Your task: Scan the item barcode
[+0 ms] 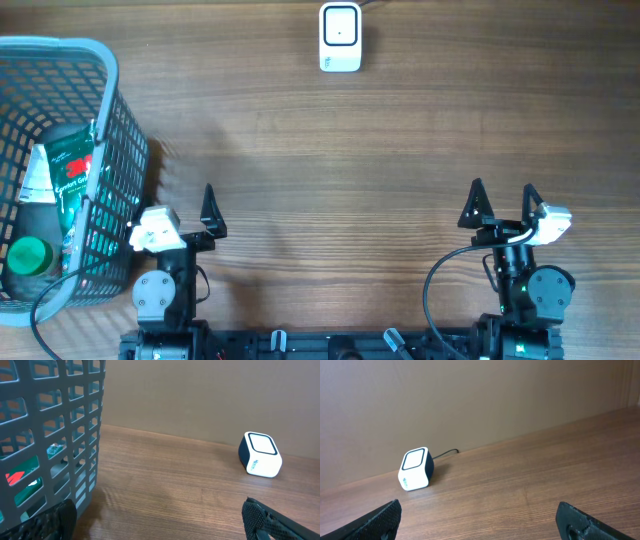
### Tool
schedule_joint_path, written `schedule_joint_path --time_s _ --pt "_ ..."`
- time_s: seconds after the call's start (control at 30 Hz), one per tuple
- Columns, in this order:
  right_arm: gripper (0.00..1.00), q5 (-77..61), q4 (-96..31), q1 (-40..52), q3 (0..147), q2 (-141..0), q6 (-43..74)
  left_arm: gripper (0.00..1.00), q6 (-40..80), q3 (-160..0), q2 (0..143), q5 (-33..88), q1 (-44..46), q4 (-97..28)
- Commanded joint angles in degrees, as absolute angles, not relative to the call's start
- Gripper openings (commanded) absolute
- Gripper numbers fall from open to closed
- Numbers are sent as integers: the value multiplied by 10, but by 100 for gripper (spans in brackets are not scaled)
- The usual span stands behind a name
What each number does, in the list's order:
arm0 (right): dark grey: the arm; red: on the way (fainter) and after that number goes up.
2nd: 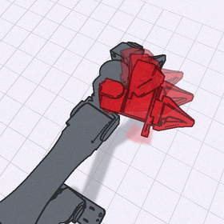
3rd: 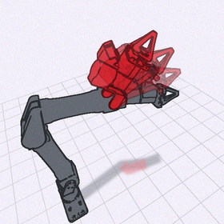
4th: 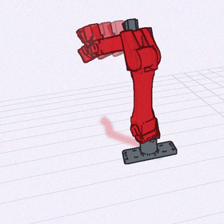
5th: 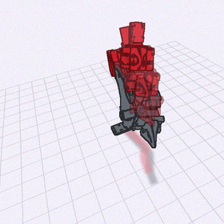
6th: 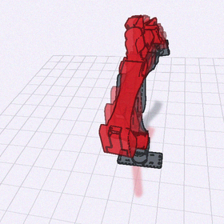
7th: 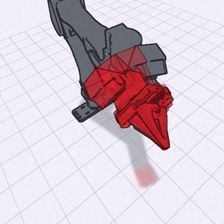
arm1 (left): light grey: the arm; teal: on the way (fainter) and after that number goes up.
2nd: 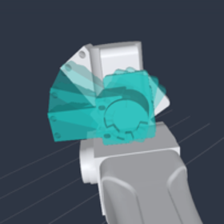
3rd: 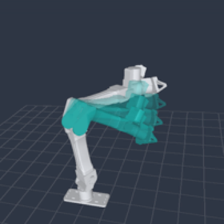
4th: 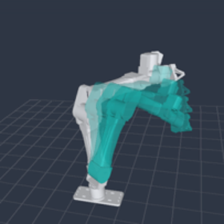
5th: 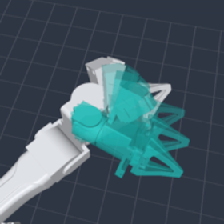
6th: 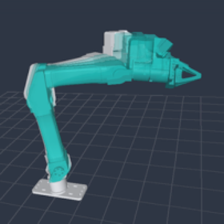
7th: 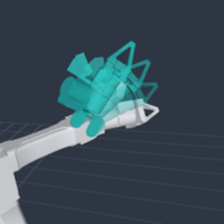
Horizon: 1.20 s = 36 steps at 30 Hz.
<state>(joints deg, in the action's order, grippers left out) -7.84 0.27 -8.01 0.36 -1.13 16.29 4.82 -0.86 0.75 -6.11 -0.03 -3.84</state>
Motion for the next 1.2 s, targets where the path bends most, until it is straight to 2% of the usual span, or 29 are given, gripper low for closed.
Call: schedule_joint_path --time_s 0.0,1.17 --pt "100 -72 4 -49 3 -31 167 100 50 -3 4 -58 -4 -36" --pt "100 -72 4 -49 3 -31 167 100 50 -3 4 -45 -4 -37"
